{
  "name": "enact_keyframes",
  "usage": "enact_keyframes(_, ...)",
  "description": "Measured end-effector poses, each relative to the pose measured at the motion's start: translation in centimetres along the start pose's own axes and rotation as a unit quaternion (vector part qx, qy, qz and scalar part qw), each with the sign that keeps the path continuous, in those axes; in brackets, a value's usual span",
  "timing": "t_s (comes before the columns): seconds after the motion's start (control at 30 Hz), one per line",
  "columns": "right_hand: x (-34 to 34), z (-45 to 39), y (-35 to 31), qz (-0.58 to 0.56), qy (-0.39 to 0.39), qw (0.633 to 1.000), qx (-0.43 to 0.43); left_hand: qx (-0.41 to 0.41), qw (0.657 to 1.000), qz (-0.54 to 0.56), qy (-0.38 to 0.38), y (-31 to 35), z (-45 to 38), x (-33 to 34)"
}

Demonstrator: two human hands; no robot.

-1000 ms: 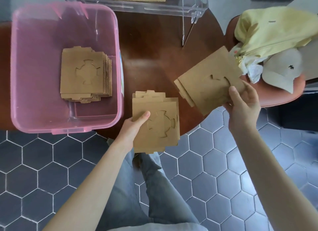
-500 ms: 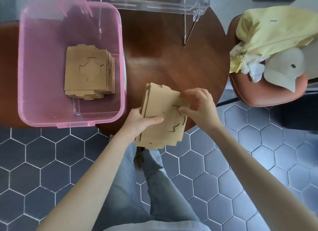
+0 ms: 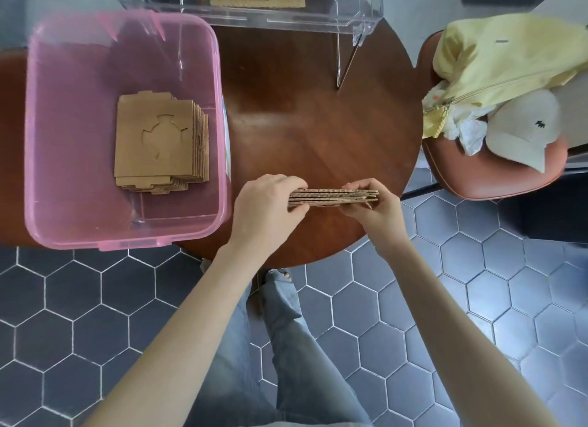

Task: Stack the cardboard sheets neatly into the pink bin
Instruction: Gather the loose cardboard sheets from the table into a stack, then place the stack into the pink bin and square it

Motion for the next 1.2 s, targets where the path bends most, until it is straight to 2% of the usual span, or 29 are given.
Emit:
enact_keyframes(0.1,0.2,0.2,1.3,-0.035,0.030,0.999,0.016,-0.064,0.988,0.132,0.056,-2.4,1.4,0.9)
enact_keyframes(0.13,0.4,0.4,1.5,-0.040,0.045,0.998,0.015,-0.110,0.972,0.197,0.061,-3.1,1.9,1.4)
enact_keyframes(0.23,1.3,1.3,2.0,-0.026,0.093,0.995,0.001,-0.245,0.895,0.371,0.044,-4.6,3.0,3.3)
enact_keyframes(0.3,2.3,1.9,2.2,-0.042,0.133,0.990,-0.002,-0.274,0.853,0.444,0.030,-4.5,3.2,4.6)
enact_keyframes(0.37,3.0,2.3,2.3,-0.072,0.181,0.981,0.007,-0.281,0.836,0.470,0.031,-4.0,3.0,5.4)
enact_keyframes(0.53,4.1,2.7,1.8,-0.078,0.171,0.982,0.011,-0.247,0.865,0.430,0.080,-3.9,2.7,5.1)
enact_keyframes(0.6,4.0,2.6,1.8,-0.046,0.152,0.987,-0.009,-0.238,0.869,0.427,0.073,-4.4,3.1,5.2)
enact_keyframes(0.7,3.5,2.1,2.0,0.033,0.126,0.991,-0.025,-0.231,0.903,0.358,0.052,-5.1,3.4,5.5)
enact_keyframes(0.8,2.9,2.1,2.1,0.062,0.125,0.990,-0.025,-0.211,0.928,0.295,0.081,-5.2,3.3,5.0)
enact_keyframes(1.07,2.1,1.5,1.4,0.117,0.105,0.987,-0.014,-0.208,0.955,0.185,0.106,-5.3,3.1,4.3)
enact_keyframes(1.2,0.6,1.4,0.3,0.171,0.079,0.982,-0.006,-0.199,0.968,0.124,0.092,-4.2,3.3,3.5)
Point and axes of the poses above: each hand's wrist, its own z-axis away from the middle knuckle, its own x-axis out of the palm, y = z × x, the point moved 4 cm from there along -z, towards the middle knuckle, and after that the axes turned 4 degrees about x, right-handed, at the moved point
